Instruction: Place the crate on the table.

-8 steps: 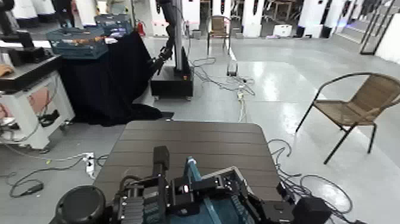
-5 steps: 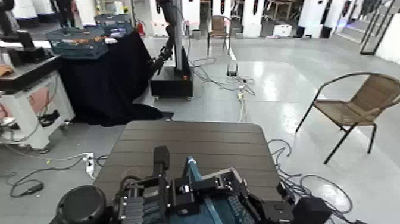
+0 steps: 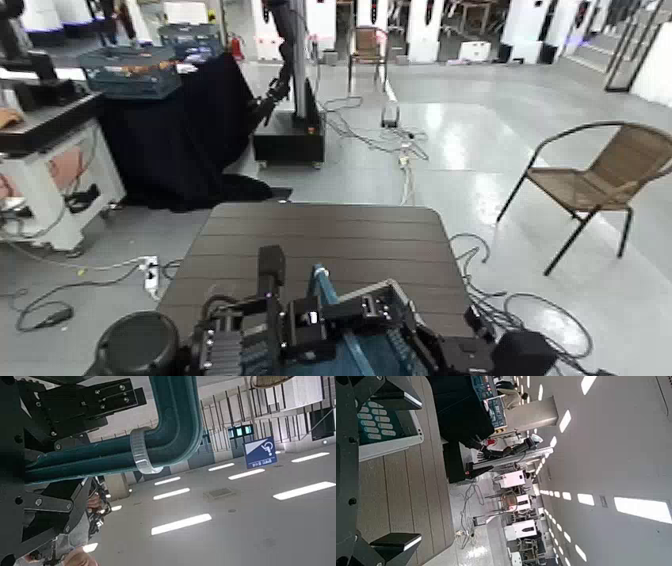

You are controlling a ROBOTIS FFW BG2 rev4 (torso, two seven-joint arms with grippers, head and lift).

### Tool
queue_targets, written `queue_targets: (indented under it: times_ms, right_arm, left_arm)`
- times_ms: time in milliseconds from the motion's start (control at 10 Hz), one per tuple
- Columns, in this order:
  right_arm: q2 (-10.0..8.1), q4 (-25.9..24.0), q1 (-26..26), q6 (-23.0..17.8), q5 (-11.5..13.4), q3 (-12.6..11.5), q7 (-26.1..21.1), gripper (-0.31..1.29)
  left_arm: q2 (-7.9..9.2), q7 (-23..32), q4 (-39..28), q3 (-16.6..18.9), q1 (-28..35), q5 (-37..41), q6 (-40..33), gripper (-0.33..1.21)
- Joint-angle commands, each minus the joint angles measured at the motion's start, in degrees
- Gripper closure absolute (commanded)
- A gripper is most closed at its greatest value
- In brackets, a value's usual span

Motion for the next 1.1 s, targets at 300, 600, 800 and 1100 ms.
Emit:
queue_targets:
  times_ms: [300,600,800,1100]
  right_arm:
    - [-0.06,0.4,-0.3,-0.3,-0.3,0.3,0.0,0.14]
    - [-0.15,0.5,-0.3,-0.7,-0.6,0.4,0.1,0.14]
    - [-0.24,0.7,-0.5,-0.9,-0.7,0.8,0.1,0.14]
    - [-0.24,0.8,-0.7,-0.9,-0.9,1.0,0.1,0.14]
  left_arm:
    - [-0.44,-3.2,5.2,-1.4,-5.0,-4.0,-0.1,1.19]
    - [-1.05,-9.0,12.5,-4.1,-10.7,-8.6,-1.8,1.19]
    - [-1.23,-12.3,17.7,-6.2,-14.6,-10.6,-3.1,1.19]
    - [-1.76,-17.7,24.9,-9.4,-19.4,-13.4,-4.8,1.19]
